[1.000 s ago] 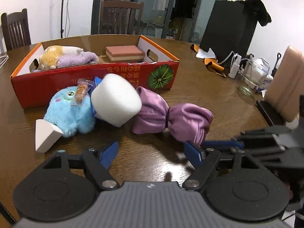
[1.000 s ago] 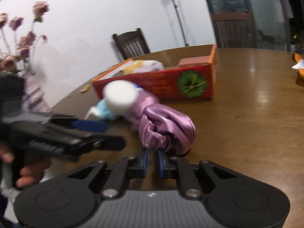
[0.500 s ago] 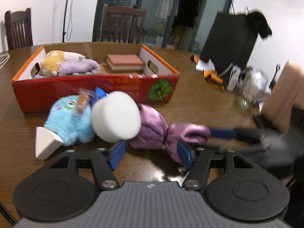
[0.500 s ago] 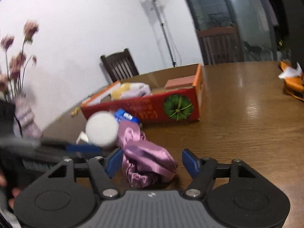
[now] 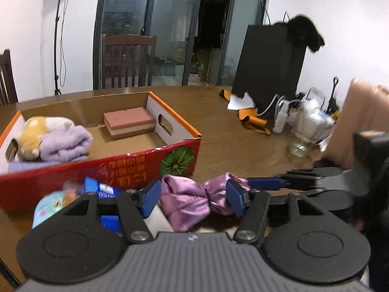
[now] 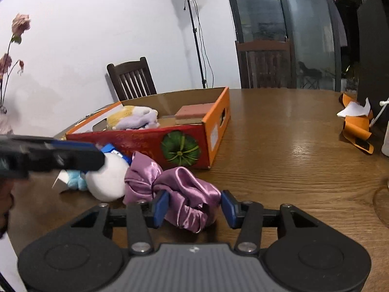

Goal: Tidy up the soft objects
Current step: 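Carry the satin bow into the box and open the right gripper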

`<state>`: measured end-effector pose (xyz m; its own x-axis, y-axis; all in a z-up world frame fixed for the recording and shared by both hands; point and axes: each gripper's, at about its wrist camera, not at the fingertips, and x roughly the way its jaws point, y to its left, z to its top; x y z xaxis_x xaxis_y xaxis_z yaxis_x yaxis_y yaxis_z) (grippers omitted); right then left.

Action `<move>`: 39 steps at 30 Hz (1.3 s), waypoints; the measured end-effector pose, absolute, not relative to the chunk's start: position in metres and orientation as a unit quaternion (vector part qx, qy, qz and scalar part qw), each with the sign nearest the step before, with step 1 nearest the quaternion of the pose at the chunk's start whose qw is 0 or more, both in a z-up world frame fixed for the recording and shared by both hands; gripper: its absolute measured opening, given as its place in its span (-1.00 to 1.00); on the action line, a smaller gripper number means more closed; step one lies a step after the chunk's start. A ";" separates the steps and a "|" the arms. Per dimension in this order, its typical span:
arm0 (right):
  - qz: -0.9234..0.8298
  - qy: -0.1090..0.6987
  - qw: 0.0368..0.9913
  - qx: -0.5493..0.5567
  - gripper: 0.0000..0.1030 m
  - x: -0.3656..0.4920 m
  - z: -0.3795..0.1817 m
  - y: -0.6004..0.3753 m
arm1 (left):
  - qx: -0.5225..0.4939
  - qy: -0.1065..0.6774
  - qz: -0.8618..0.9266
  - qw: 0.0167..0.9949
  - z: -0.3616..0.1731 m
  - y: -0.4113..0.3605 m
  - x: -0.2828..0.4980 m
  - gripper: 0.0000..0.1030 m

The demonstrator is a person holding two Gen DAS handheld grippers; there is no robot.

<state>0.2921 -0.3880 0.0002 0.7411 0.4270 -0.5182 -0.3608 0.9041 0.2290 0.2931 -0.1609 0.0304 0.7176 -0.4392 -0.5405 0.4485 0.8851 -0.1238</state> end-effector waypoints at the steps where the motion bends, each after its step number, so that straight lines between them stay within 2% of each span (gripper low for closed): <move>1: 0.212 0.293 0.930 0.063 -0.09 0.295 -0.001 -0.390 | 0.006 0.307 -0.229 0.924 0.026 -0.164 0.303 0.19; 3: 0.211 0.298 0.929 0.070 -0.09 0.299 -0.004 -0.391 | -0.009 0.321 -0.229 0.919 0.020 -0.164 0.316 0.16; 4: 0.210 0.298 0.928 0.073 -0.09 0.301 -0.005 -0.392 | -0.012 0.324 -0.233 0.917 0.019 -0.166 0.321 0.01; 5: 0.212 0.300 0.927 0.079 -0.11 0.304 -0.006 -0.393 | -0.012 0.331 -0.243 0.912 0.018 -0.169 0.325 -0.24; 6: 0.213 0.302 0.925 0.086 -0.13 0.306 -0.008 -0.393 | -0.012 0.336 -0.250 0.908 0.016 -0.171 0.328 -0.30; 8: 0.221 0.306 0.921 0.100 -0.35 0.312 -0.010 -0.392 | 0.000 0.336 -0.254 0.907 0.012 -0.175 0.330 -0.38; 11: 0.231 0.308 0.916 0.115 -0.58 0.317 -0.008 -0.395 | 0.003 0.334 -0.257 0.907 0.010 -0.176 0.333 -0.41; 13: 0.238 0.299 0.916 0.120 -0.66 0.317 -0.001 -0.395 | -0.016 0.335 -0.261 0.905 0.014 -0.170 0.337 -0.41; 16: 0.258 0.261 0.922 0.122 -0.68 0.315 0.026 -0.393 | -0.041 0.318 -0.262 0.911 0.029 -0.158 0.340 -0.34; 17: 0.267 0.246 0.924 0.122 -0.68 0.316 0.036 -0.393 | -0.059 0.308 -0.263 0.912 0.035 -0.151 0.341 -0.09; 18: 0.274 0.231 0.926 0.119 -0.68 0.319 0.047 -0.392 | -0.083 0.301 -0.266 0.912 0.042 -0.143 0.344 0.01; 21: 0.290 0.199 0.930 0.110 -0.69 0.336 0.077 -0.385 | -0.125 0.273 -0.277 0.913 0.063 -0.121 0.354 0.11; 23: 0.295 0.184 0.932 0.100 -0.69 0.352 0.093 -0.377 | -0.132 0.252 -0.268 0.920 0.076 -0.110 0.361 0.28; 27: 0.311 0.170 0.930 0.098 -0.69 0.404 0.114 -0.355 | -0.126 0.227 -0.235 0.937 0.093 -0.088 0.393 0.28; 30: 0.315 0.192 0.923 0.112 -0.69 0.458 0.113 -0.332 | -0.130 0.252 -0.206 0.937 0.090 -0.072 0.438 0.04; 31: 0.314 0.209 0.918 0.119 -0.69 0.479 0.109 -0.323 | -0.127 0.263 -0.189 0.938 0.086 -0.067 0.456 -0.18; 33: 0.312 0.249 0.909 0.123 -0.69 0.522 0.097 -0.303 | -0.123 0.295 -0.166 0.933 0.072 -0.057 0.494 -0.36; 34: 0.305 0.268 0.905 0.125 -0.69 0.541 0.090 -0.294 | -0.123 0.311 -0.152 0.930 0.065 -0.052 0.510 -0.53; 39: 0.267 0.380 0.877 0.120 -0.68 0.619 0.045 -0.252 | -0.092 0.375 -0.136 0.912 0.028 -0.046 0.560 -0.65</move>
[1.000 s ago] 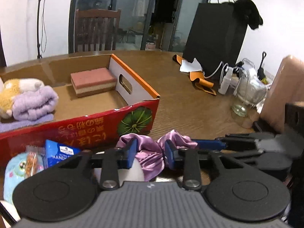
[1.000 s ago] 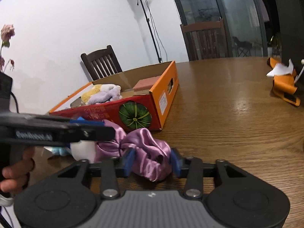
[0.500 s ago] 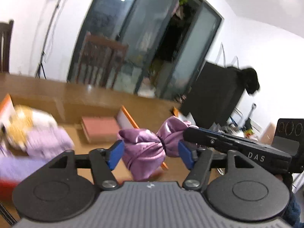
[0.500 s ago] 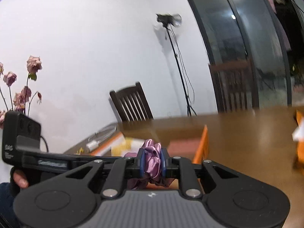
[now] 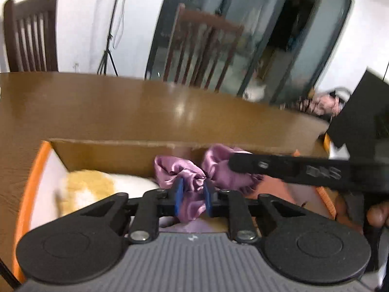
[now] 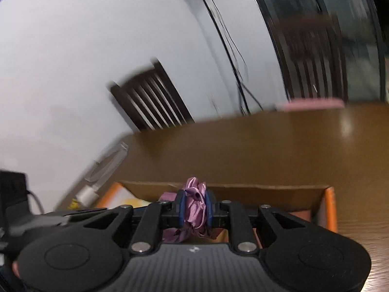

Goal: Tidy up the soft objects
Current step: 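Carry the satin bow into the box and open the right gripper, then withdraw the right gripper and move it to the blue printed carton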

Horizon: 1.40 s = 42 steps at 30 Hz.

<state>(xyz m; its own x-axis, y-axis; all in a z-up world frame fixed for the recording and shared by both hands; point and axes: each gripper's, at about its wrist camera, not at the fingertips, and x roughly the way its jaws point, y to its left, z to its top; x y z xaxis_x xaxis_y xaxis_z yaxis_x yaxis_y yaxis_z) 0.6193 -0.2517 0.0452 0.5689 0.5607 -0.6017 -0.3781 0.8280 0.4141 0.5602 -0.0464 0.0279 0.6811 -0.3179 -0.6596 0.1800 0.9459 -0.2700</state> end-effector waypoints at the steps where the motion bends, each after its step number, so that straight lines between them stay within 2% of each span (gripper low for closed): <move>1: 0.260 0.394 0.875 0.109 -0.68 0.626 0.038 -0.244 | -0.084 0.391 -0.140 0.906 0.024 -0.050 0.565 -0.65; 10: 0.253 0.446 0.854 0.083 -0.64 0.617 0.013 -0.216 | -0.082 0.429 -0.148 0.887 0.015 -0.059 0.582 -0.58; 12: 0.253 0.454 0.848 0.102 -0.62 0.617 0.010 -0.221 | -0.057 0.418 -0.136 0.896 0.016 -0.062 0.576 -0.49; 13: 0.251 0.457 0.845 0.118 -0.60 0.616 0.009 -0.224 | -0.047 0.407 -0.132 0.903 0.021 -0.062 0.571 -0.26; 14: 0.251 0.455 0.843 0.137 -0.54 0.616 0.008 -0.228 | -0.042 0.399 -0.132 0.906 0.025 -0.062 0.563 -0.09; 16: 0.254 0.455 0.840 0.150 -0.42 0.614 0.012 -0.237 | -0.044 0.389 -0.138 0.910 0.036 -0.060 0.551 -0.02; 18: 0.251 0.444 0.846 0.157 -0.13 0.608 0.024 -0.243 | -0.035 0.376 -0.126 0.918 0.051 -0.058 0.538 0.02; 19: 0.248 0.440 0.849 0.155 0.10 0.605 0.032 -0.245 | -0.029 0.367 -0.121 0.922 0.059 -0.056 0.530 0.08; 20: 0.244 0.431 0.854 0.158 0.19 0.598 0.042 -0.249 | -0.024 0.358 -0.116 0.926 0.068 -0.053 0.521 0.13; 22: 0.242 0.413 0.864 0.157 0.22 0.585 0.064 -0.256 | -0.018 0.342 -0.108 0.933 0.083 -0.044 0.502 0.17; 26: 0.244 0.359 0.893 0.117 0.22 0.541 0.113 -0.272 | -0.009 0.301 -0.093 0.949 0.120 -0.026 0.456 0.34; 31: 0.231 0.306 0.920 0.081 0.23 0.484 0.157 -0.298 | -0.005 0.262 -0.088 0.961 0.148 -0.017 0.406 0.45; 34: 0.223 0.277 0.933 0.059 0.32 0.449 0.170 -0.308 | -0.002 0.251 -0.077 0.965 0.151 -0.013 0.374 0.46; 38: 0.224 0.209 0.952 0.021 0.51 0.379 0.167 -0.320 | 0.004 0.195 -0.068 0.979 0.134 -0.010 0.299 0.67; 42: 0.221 0.174 0.959 -0.020 0.55 0.313 0.136 -0.319 | 0.008 0.170 -0.057 0.984 0.098 -0.018 0.236 0.91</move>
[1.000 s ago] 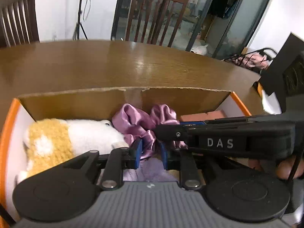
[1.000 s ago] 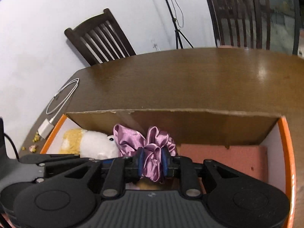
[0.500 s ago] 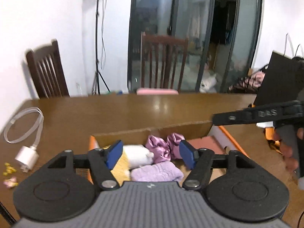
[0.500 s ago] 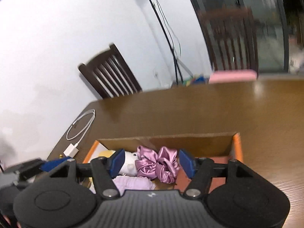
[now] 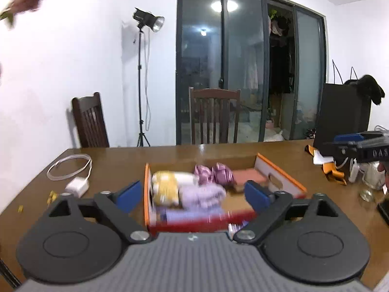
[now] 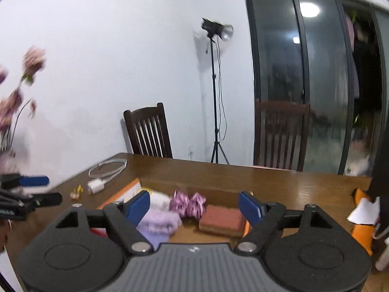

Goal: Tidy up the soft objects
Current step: 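Withdraw the right gripper and move it to the blue printed carton, then grasp the blue printed carton with the right gripper and lift it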

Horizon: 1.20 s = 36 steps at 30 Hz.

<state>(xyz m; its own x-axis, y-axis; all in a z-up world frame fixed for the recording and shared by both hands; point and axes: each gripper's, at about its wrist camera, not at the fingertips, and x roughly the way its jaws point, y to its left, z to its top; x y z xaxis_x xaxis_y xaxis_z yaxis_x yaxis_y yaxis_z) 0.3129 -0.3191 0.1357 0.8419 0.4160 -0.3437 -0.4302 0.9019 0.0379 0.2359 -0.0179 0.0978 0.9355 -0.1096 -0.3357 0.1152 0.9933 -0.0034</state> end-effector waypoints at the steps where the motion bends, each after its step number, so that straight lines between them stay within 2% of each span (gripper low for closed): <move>1: 0.223 0.170 0.960 -0.030 0.57 0.299 0.125 -0.317 | 0.012 0.172 -0.057 0.983 0.088 -0.019 0.222 0.92; 5: 0.229 0.181 0.954 -0.073 0.58 0.251 0.079 -0.307 | 0.026 0.198 -0.038 0.979 0.047 -0.027 0.182 0.92; 9: 0.239 0.230 0.943 -0.022 0.57 0.224 0.045 -0.306 | 0.013 0.242 -0.056 0.969 0.023 -0.019 0.170 0.92; 12: 0.249 0.235 0.939 -0.032 0.53 0.220 0.035 -0.295 | 0.016 0.254 -0.043 0.966 0.016 -0.015 0.183 0.92; 15: 0.246 0.228 0.941 -0.040 0.34 0.228 0.035 -0.282 | 0.011 0.253 -0.040 0.966 0.014 -0.015 0.194 0.91; 17: 0.264 0.239 0.934 -0.040 -0.04 0.234 0.032 -0.272 | 0.004 0.255 -0.048 0.966 0.011 -0.015 0.202 0.91; 18: 0.272 0.241 0.931 -0.044 -0.08 0.236 0.029 -0.266 | 0.003 0.257 -0.052 0.965 0.009 -0.015 0.208 0.91; 22: 0.281 0.248 0.925 -0.067 -0.08 0.250 0.017 -0.245 | -0.004 0.263 -0.063 0.963 0.005 -0.016 0.224 0.85; 24: 0.280 0.245 0.926 -0.073 -0.08 0.257 0.015 -0.243 | -0.013 0.258 -0.074 0.963 0.007 -0.017 0.233 0.74; 26: 0.262 0.238 0.932 -0.071 -0.08 0.265 0.019 -0.247 | -0.023 0.255 -0.083 0.963 0.011 -0.018 0.243 0.53; 29: 0.241 0.244 0.938 -0.057 -0.07 0.277 0.021 -0.260 | -0.044 0.254 -0.101 0.961 0.014 -0.022 0.258 0.43; 31: 0.213 0.253 0.942 -0.051 0.00 0.287 0.020 -0.270 | -0.048 0.253 -0.114 0.960 0.016 -0.028 0.267 0.42; 36: 0.170 0.267 0.948 -0.028 -0.01 0.302 0.014 -0.290 | -0.036 0.257 -0.126 0.958 0.014 -0.044 0.283 0.41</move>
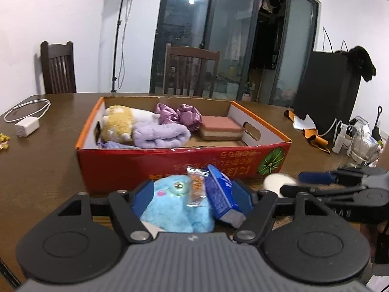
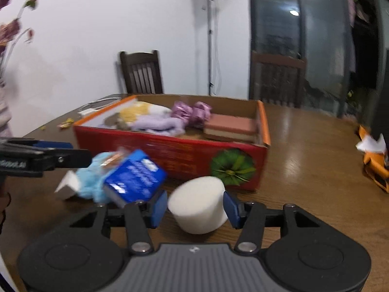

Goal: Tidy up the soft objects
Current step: 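Grasp the blue printed carton with the right gripper and lift it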

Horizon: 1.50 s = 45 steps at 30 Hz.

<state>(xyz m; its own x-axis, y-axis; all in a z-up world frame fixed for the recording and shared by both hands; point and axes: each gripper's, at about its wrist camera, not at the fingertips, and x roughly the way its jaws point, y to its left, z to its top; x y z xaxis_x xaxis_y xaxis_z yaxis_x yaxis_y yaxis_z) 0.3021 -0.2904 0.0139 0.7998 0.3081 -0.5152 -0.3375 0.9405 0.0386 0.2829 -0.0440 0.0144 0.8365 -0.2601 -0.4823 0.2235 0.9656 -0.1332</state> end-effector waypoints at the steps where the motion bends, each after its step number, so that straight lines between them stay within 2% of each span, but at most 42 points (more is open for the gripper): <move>1: 0.161 0.256 0.953 -0.032 0.00 0.301 0.016 -0.290 | -0.032 0.258 -0.127 0.957 0.014 -0.045 0.285 0.41; 5: 0.205 0.211 0.955 -0.039 0.00 0.289 0.030 -0.276 | -0.025 0.256 -0.099 0.961 0.017 -0.034 0.289 0.42; 8: 0.266 0.218 0.937 -0.064 0.09 0.288 0.023 -0.250 | -0.031 0.259 -0.070 0.963 0.018 -0.019 0.289 0.42; 11: 0.287 0.225 0.925 -0.104 0.09 0.290 0.008 -0.221 | -0.037 0.263 -0.052 0.963 0.019 -0.008 0.283 0.42; 14: 0.274 0.227 0.926 -0.128 0.04 0.294 -0.002 -0.203 | -0.036 0.268 -0.046 0.962 0.017 -0.003 0.275 0.42; 15: 0.265 0.228 0.926 -0.139 -0.03 0.295 -0.005 -0.199 | -0.035 0.269 -0.043 0.962 0.017 -0.002 0.272 0.42; 16: 0.261 0.232 0.926 -0.141 -0.17 0.296 -0.007 -0.199 | -0.033 0.269 -0.041 0.962 0.017 0.000 0.269 0.42; 21: 0.281 0.241 0.923 -0.105 -0.31 0.277 0.008 -0.224 | -0.038 0.263 -0.047 0.963 0.021 0.004 0.254 0.42; 26: 0.427 0.311 0.846 0.078 -0.32 0.262 0.025 -0.277 | -0.070 0.264 -0.110 0.956 0.023 -0.004 0.237 0.42; 28: 0.421 0.323 0.842 0.092 -0.30 0.261 0.020 -0.289 | -0.082 0.272 -0.136 0.949 0.018 -0.013 0.232 0.42; 33: 0.268 0.328 0.899 0.111 -0.20 0.271 0.009 -0.318 | -0.083 0.289 -0.161 0.940 0.007 -0.036 0.230 0.42; 40: 0.245 0.315 0.910 0.108 -0.20 0.259 0.011 -0.326 | -0.100 0.301 -0.204 0.926 0.000 -0.061 0.248 0.41; 42: 0.248 0.314 0.909 0.114 -0.20 0.251 0.012 -0.330 | -0.100 0.308 -0.217 0.921 -0.004 -0.070 0.260 0.36; 45: 0.250 0.320 0.905 0.131 -0.21 0.233 0.015 -0.342 | -0.108 0.336 -0.230 0.907 -0.015 -0.082 0.277 0.19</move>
<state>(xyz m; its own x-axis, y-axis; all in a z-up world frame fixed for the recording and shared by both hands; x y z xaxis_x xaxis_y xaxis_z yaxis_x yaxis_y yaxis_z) 0.2326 -0.3417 0.0150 0.6705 0.5356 -0.5134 -0.3683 0.8410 0.3963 0.2768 -0.0816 -0.0149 0.6681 -0.4900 -0.5600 0.3451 0.8708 -0.3502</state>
